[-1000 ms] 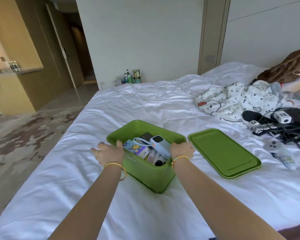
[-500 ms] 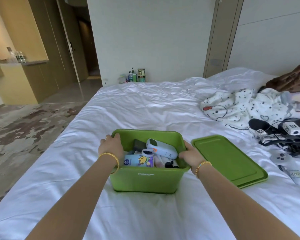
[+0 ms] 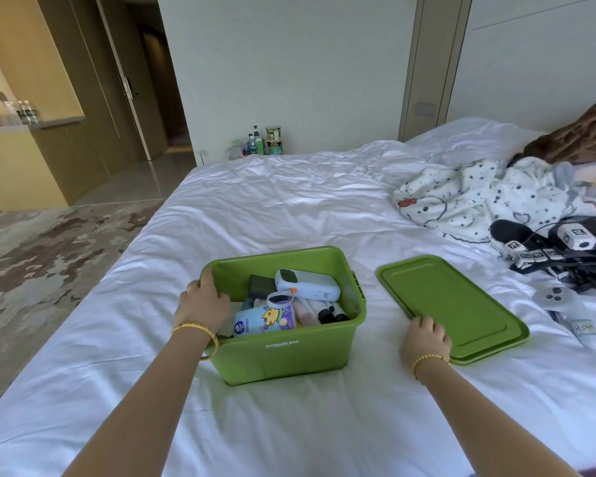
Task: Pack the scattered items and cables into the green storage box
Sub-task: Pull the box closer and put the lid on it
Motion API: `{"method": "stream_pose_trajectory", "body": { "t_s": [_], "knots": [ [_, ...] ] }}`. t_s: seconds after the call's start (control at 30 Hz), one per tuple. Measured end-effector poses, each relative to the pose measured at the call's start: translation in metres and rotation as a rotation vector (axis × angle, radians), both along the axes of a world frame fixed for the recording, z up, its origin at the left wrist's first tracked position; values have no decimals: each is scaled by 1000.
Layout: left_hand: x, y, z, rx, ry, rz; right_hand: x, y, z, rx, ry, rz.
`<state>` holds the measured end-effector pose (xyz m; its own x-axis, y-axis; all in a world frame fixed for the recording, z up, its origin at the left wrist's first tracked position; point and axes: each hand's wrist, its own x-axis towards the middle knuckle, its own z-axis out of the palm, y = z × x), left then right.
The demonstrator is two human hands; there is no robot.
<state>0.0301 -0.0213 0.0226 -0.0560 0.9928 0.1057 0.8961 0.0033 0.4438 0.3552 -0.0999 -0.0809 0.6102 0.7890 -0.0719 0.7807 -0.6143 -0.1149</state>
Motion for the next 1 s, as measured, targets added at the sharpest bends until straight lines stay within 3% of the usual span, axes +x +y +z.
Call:
{"method": "stream_pose_trajectory", "body": {
  "t_s": [0.1, 0.33, 0.6, 0.77, 0.93, 1.0],
  "knots": [
    [1, 1, 0, 2, 4, 19, 11, 1, -2, 45, -118, 22],
    [1, 2, -5, 19, -19, 41, 22, -1, 2, 77, -182, 15],
    [-2, 2, 1, 86, -452, 84, -18, -9, 112, 879, -111, 332],
    [-3, -6, 24, 164, -761, 83, -71, -10, 195, 1249, -119, 547],
    [-18, -14, 58, 316, -875, 106, -87, 0, 227, 1179, 79, 649],
    [-27, -16, 65, 333, -834, 82, -94, 4, 225, 1054, 286, 699]
  ]
}}
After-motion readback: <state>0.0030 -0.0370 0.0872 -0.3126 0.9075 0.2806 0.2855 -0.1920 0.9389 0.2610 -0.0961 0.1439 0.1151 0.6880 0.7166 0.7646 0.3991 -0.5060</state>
